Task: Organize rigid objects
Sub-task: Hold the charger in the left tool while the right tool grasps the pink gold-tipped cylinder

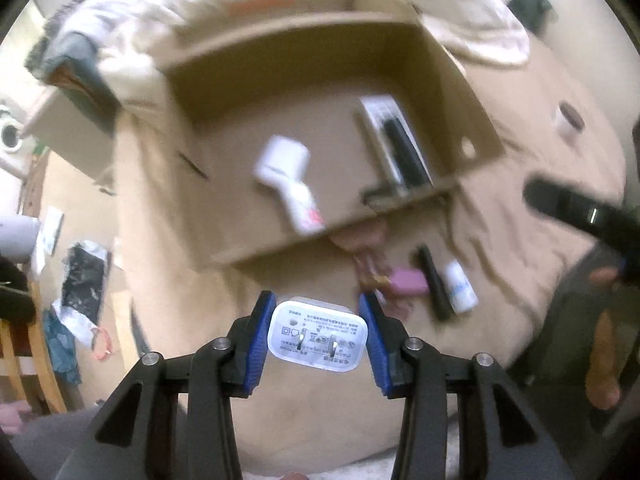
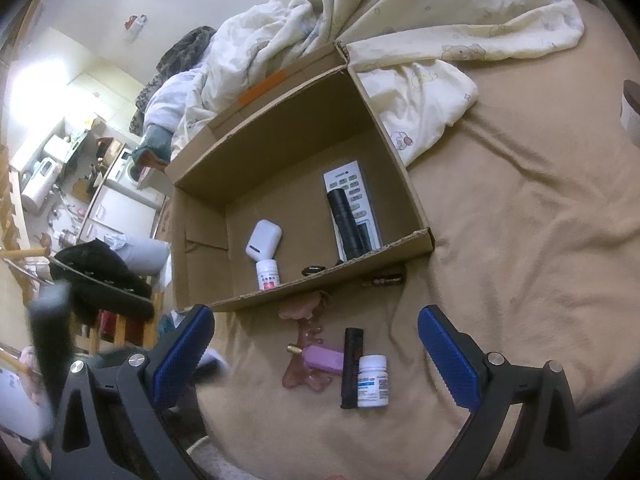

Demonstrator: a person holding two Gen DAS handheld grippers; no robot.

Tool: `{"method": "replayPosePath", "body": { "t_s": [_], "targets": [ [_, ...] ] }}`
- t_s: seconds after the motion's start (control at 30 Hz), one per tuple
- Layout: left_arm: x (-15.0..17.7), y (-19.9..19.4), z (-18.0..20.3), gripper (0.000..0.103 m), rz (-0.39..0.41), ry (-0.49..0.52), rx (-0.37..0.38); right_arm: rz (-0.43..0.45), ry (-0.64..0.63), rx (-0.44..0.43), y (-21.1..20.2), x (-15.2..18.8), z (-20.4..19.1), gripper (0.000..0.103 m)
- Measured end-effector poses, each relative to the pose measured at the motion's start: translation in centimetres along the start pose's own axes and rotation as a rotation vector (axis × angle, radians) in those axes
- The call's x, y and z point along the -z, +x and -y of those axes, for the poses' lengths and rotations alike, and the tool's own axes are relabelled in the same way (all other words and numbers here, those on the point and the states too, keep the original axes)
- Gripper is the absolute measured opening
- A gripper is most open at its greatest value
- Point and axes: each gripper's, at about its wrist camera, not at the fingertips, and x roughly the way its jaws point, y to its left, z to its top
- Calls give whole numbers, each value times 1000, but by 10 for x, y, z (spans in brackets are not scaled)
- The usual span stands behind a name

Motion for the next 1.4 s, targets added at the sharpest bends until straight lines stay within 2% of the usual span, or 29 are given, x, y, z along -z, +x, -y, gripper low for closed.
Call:
{"method": "replayPosePath", "body": {
  "t_s": [0.1, 0.23, 0.37, 0.43, 0.53, 0.63, 0.8, 1.0, 1.03, 1.07, 1.1, 1.17, 1.2, 1.27, 1.33, 1.4],
  "targets": [
    [-11, -11, -19, 39, 31, -10, -16, -3, -11, 17, 2, 1, -1, 103],
    [-11, -6, -36, 39, 45, -50, -18, -13, -33, 45, 6, 2, -4, 103],
    [-5, 12, -52, 39, 26, -111, 44, -26, -45, 57, 8, 1, -4, 103],
    [-2, 19, -61, 39, 22, -152, 30, -34, -27, 47, 8, 1, 1, 103],
    [0, 14, -72, 39, 38, -206, 66, -46, -32, 52, 11, 1, 1, 103],
    [1, 8, -72, 39, 72, -209, 43, -58, -53, 67, 15, 3, -4, 103],
    [4, 8, -72, 39, 68, -229, 54, -78, -75, 94, 19, 6, -8, 103],
    [4, 3, -62, 39, 90, -189, 32, -104, -48, 71, 21, 7, -4, 103],
    [4, 2, -62, 39, 92, -186, 33, -120, -51, 61, 24, 7, -5, 98],
    [4, 1, -62, 39, 95, -187, 40, -140, -53, 52, 27, 8, -6, 81],
    [4, 0, -62, 39, 96, -192, 48, -166, -54, 48, 32, 10, -7, 70],
    [4, -1, -63, 39, 97, -197, 54, -230, -63, 48, 45, 14, -9, 67],
    [3, -1, -63, 39, 97, -198, 59, -259, -68, 39, 51, 16, -11, 58],
    [3, -2, -62, 39, 98, -196, 67, -324, -23, -34, 65, 19, -13, 51],
    [1, -2, -61, 39, 102, -195, 73, -372, 40, -85, 79, 22, -14, 51],
    [1, -3, -60, 39, 102, -196, 76, -402, 70, -75, 94, 27, -15, 51]
  ]
}}
